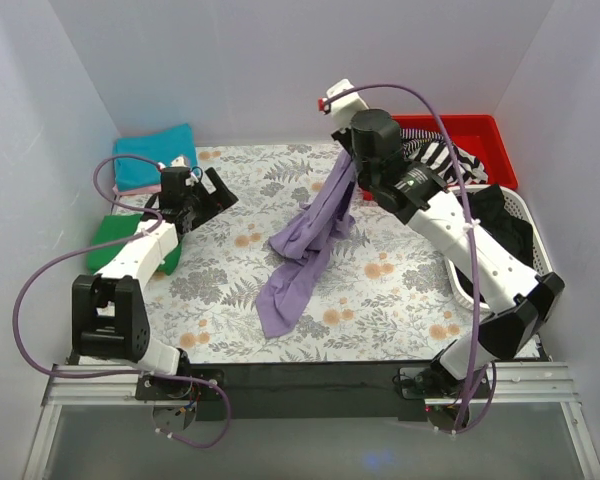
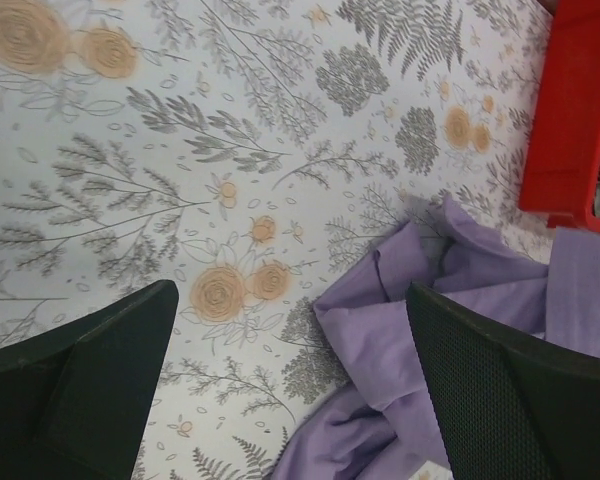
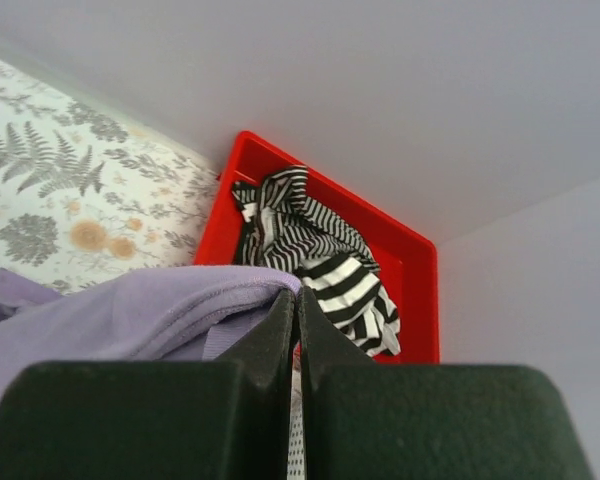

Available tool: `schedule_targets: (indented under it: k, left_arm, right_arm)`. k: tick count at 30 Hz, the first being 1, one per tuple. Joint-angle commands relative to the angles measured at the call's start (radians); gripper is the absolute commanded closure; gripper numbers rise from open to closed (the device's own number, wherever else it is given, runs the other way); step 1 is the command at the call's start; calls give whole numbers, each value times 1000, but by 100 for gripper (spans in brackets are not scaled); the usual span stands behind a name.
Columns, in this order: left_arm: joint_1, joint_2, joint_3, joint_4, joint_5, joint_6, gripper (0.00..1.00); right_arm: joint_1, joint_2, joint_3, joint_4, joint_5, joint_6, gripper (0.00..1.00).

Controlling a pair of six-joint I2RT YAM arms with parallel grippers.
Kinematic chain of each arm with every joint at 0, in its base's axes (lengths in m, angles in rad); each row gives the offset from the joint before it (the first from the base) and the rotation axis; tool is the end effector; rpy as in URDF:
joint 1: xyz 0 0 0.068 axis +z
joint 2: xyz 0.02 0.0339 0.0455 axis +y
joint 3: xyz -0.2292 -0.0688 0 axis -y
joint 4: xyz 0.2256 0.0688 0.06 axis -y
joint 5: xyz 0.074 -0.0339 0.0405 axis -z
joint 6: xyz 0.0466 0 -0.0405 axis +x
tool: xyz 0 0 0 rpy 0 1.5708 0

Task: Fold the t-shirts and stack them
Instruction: Flatten the tshirt out

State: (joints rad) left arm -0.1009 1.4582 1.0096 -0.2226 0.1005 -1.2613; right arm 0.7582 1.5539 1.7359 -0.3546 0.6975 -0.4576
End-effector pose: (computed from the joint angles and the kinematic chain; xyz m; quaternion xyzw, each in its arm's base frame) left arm 0.3157 -0.0367 0.2226 -0.4748 0.7642 -0.3086 0.3089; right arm 0.2640 0.2088 0.4237 -0.2303 0.7161 -0.1681 0.6371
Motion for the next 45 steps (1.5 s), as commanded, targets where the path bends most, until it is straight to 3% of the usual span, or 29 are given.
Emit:
schedule_targets:
  k: [1,6,16,22,29,41,43,44,45]
  left_arm:
    - [1,34,1,69,188,-7,2]
    - [-35,213,27,144,373,-53,2]
    - [-149,464,178,216,472,-148,2]
    - [-152,495,210,272,499,-199,2]
    - [-183,484,162,272,561,-155,2]
    - [-210,427,53,244,455,-89,2]
    - [-212,442,64,232,462,-79,13]
    - [-211,448,72,229,470,-75,28]
    - [-210,455,78,227,482,-75,37]
  right_arm:
    - [-14,-87,-30,91,48,-1,99]
    - [-14,-135,0,92,45,-16,99]
    - [-13,-156,24,62,46,-27,99]
    - [-13,-169,-16,52,37,-10,99]
    - [-14,-164,-32,68,39,-10,99]
    - [-14,-166,-78,94,20,0,99]
    - [-16,-167,-90,98,22,0,99]
    - [-16,-169,-94,101,22,2,99]
    - [-16,-170,-98,103,20,2,99]
